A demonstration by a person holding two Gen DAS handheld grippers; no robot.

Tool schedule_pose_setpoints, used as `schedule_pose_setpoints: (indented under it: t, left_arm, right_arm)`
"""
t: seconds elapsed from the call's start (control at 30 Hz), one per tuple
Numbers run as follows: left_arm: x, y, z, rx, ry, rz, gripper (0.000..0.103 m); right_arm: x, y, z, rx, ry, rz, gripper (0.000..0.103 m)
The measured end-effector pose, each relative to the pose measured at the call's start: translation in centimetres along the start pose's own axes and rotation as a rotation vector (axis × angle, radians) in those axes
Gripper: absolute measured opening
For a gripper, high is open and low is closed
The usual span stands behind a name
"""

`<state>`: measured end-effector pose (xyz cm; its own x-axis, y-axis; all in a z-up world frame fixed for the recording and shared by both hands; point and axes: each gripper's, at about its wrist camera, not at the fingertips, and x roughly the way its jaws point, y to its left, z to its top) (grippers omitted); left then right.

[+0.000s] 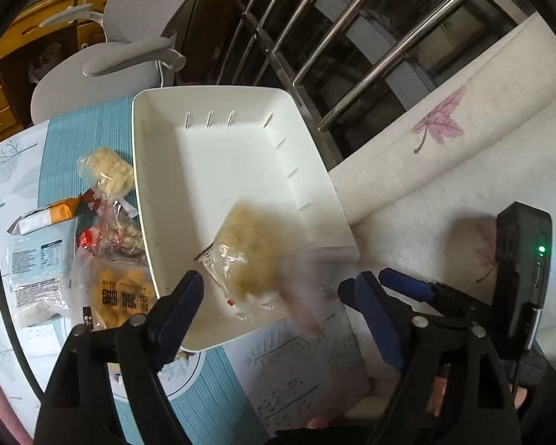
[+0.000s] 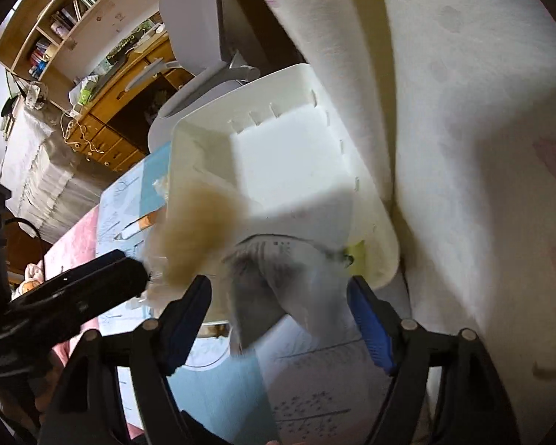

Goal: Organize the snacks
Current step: 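Carry both bags over the white tray and release them inside, then withdraw both open grippers from the tray toward the remaining snacks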

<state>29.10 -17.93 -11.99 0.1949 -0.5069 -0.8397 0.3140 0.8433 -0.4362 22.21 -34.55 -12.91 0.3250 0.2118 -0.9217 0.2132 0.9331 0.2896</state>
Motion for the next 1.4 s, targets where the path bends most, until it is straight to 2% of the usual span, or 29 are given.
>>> schedule_pose_setpoints:
  t: [0.13,0.27,0.5,0.8,0.93,1.13,1.4]
  left_arm:
    - [-0.2,0.3,-0.3,0.002,-0.001,0.051,0.083]
    - [-0.8,1.7,-1.5,-0.032,-0.021,0.084,0.083]
    - [-1.2,5.5,-5.6,-0.080,0.000,0.158,0.083]
    - [-3.6,10.4,-11.2,-0.137,0.027,0.179,0.083]
    - [-5.5,12.9,-13.3,-0.114,0.029,0.214,0.083]
    - [-8.3,16.4,-15.4,-0.028,0.053,0.252,0.083]
    - [-10.7,20.8,-15.3,0.097,0.100,0.281,0.083]
  right_arm:
    - [0.5,-0.7,0.0,0.006,0.012,-0.004,0.077]
    - [1.2,-0.5,-0.6,0.019,0.039,0.028,0.077]
    - [2.4,0.6,-2.8,0.028,0.069,0.065,0.077]
    - [3.8,3.3,-6.7,0.056,0.071,0.058,0.077]
    - [4.4,5.1,-8.5,0.076,0.057,0.050,0.077]
    - [4.8,8.3,-11.6,0.146,0.009,0.039,0.077]
    - [5.1,13.0,-15.2,0.208,-0.096,0.016,0.077]
